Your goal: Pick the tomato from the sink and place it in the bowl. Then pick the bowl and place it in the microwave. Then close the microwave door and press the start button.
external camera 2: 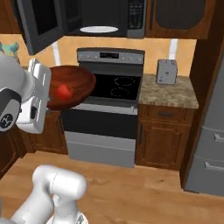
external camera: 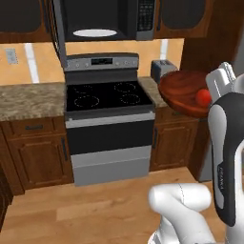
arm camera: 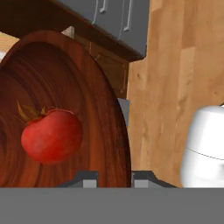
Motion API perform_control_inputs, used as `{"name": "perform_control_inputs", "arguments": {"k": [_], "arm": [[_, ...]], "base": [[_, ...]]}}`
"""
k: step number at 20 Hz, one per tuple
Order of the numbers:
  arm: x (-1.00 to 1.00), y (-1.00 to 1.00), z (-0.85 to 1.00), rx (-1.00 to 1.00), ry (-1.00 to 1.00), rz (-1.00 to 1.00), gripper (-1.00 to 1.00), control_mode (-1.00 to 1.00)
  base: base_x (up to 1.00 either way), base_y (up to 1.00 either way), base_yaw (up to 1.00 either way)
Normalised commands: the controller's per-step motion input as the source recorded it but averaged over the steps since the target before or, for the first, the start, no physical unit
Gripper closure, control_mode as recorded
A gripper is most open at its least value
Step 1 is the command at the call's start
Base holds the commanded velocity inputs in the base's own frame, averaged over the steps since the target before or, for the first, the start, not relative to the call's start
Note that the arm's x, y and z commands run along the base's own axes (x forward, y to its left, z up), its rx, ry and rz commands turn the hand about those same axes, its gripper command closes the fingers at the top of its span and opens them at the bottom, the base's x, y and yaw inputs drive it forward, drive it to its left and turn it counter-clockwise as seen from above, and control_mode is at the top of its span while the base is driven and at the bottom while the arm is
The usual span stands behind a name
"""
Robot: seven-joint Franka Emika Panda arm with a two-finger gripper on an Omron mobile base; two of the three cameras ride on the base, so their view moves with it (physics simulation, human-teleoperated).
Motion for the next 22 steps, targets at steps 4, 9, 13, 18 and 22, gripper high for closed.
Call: {"name": "perform_control_inputs", "arguments": {"k": [4,9,13,18,22], "arm": [[0.0,0.0,0.0,0.0,0.0,0.0,1.0,1.0],[0.0,0.0,0.0,0.0,0.0,0.0,1.0,1.0],[0.0,0.0,0.0,0.0,0.0,0.0,1.0,1.0],[0.0,0.0,0.0,0.0,0.0,0.0,1.0,1.0],[0.0,0.0,0.0,0.0,0.0,0.0,1.0,1.0]], "base": [[1.0,-0.31,0.51],[0.69,-0.83,0.44],[0.74,-0.44,0.4],[0.83,-0.08,0.58],[0.5,-0.45,0.37]]}}
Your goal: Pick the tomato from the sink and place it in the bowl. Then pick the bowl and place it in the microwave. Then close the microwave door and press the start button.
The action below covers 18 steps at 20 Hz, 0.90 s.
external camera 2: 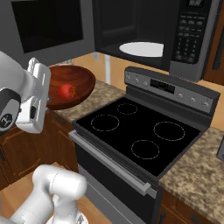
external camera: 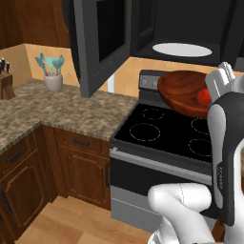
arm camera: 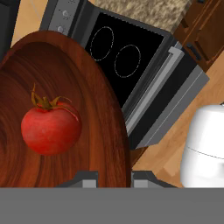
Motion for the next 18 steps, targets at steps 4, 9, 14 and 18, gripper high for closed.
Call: {"name": "perform_control_inputs", "arguments": {"k": [4,9,14,18], "arm": [[0.0,0.0,0.0,0.0,0.0,0.0,1.0,1.0],[0.0,0.0,0.0,0.0,0.0,0.0,1.0,1.0],[0.0,0.0,0.0,0.0,0.0,0.0,1.0,1.0],[0.0,0.0,0.0,0.0,0.0,0.0,1.0,1.0]], "base": [[0.32,-0.56,0.1],[0.55,-0.32,0.01],[0.79,-0.14,0.02],[0.19,0.0,0.38]]}}
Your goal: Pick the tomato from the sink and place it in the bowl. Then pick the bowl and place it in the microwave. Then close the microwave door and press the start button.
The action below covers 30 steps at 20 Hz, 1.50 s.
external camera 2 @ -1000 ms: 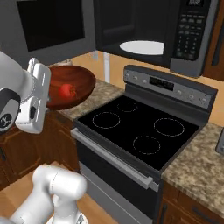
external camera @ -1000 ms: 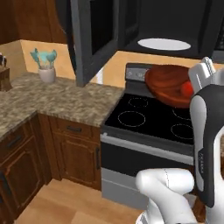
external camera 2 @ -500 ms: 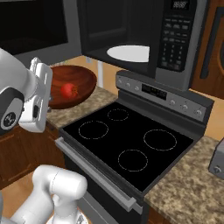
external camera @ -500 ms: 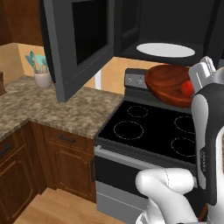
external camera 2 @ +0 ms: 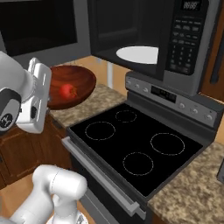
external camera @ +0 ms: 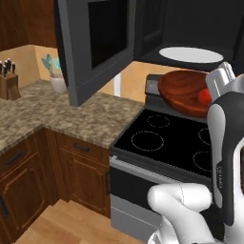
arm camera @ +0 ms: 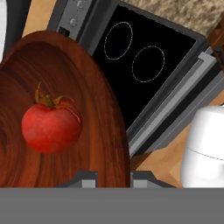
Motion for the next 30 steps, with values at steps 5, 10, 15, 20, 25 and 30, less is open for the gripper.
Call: {"name": "perform_control_inputs", "arguments": {"k": [5,10,15,20,25,30], "arm": [[-0.06,0.01,0.23,0.0,-0.01,0.01,1.0,-1.0],[0.07,-0.06,0.47,-0.02,-0.07,-0.1,1.0,-1.0],[0.34,-0.09,0.42,0.0,-0.09,-0.18,1.0,-1.0],[0.69,-0.28,0.14,0.0,-0.06,-0.14,1.0,-1.0],[0.68,-0.44,0.07,0.0,-0.05,-0.08,1.0,-1.0],[0.84,-0.34,0.0,0.0,0.0,-0.06,1.0,-1.0]], "base": [[0.0,0.0,0.22],[0.0,0.0,0.0],[0.0,0.0,0.0],[0.0,0.0,0.0],[0.0,0.0,0.0],[0.0,0.0,0.0]]}}
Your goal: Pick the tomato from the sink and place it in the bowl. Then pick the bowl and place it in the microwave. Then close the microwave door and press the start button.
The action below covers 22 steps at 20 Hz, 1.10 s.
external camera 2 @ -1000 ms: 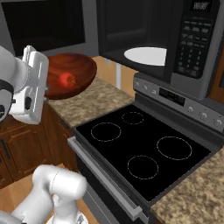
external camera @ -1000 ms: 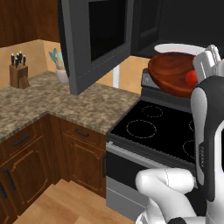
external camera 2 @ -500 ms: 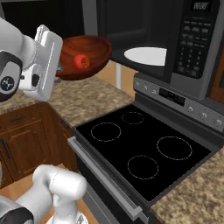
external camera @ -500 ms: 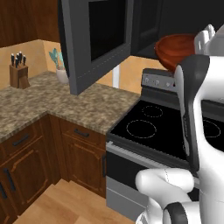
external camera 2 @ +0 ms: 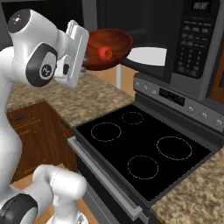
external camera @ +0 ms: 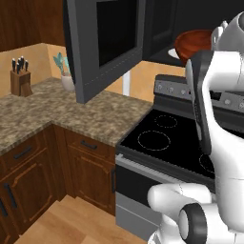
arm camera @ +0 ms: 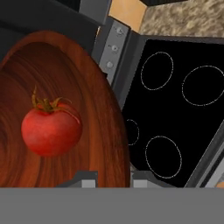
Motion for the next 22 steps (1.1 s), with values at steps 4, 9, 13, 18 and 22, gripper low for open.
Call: {"name": "perform_control_inputs", "arguments": {"k": [4,9,13,18,22], "arm": [[0.87,-0.23,0.08,0.0,-0.03,-0.03,1.0,-1.0],[0.93,-0.38,0.01,0.04,0.02,0.0,1.0,-1.0],[0.63,-0.43,0.0,0.05,0.0,0.0,1.0,-1.0],[0.49,-0.61,0.0,0.09,0.0,0.0,1.0,-1.0],[0.46,-0.4,-0.09,0.01,0.0,0.0,1.0,-1.0]], "base": [[0.0,0.0,0.0],[0.0,0.0,0.0],[0.0,0.0,0.0],[0.0,0.0,0.0],[0.0,0.0,0.0]]}}
